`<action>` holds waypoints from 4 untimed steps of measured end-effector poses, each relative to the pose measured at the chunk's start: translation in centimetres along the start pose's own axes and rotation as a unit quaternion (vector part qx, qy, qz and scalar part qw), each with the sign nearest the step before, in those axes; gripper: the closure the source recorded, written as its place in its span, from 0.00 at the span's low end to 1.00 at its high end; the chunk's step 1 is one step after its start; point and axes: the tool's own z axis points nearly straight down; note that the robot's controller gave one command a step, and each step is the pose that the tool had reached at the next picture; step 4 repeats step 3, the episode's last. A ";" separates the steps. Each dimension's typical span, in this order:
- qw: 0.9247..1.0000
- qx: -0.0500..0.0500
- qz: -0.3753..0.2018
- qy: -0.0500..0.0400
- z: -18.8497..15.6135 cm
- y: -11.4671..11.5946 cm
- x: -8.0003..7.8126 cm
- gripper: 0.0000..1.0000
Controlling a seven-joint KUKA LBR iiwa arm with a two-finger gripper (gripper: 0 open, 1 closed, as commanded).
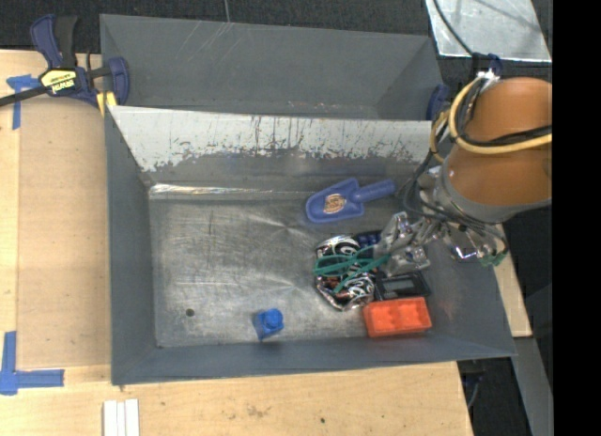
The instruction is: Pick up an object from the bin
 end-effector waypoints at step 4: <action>0.996 -0.001 0.088 0.000 1.7 6.8 -1.3 1.00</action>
Offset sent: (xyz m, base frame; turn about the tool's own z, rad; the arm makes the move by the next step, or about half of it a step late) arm -0.0004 0.0743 -0.0132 0.1661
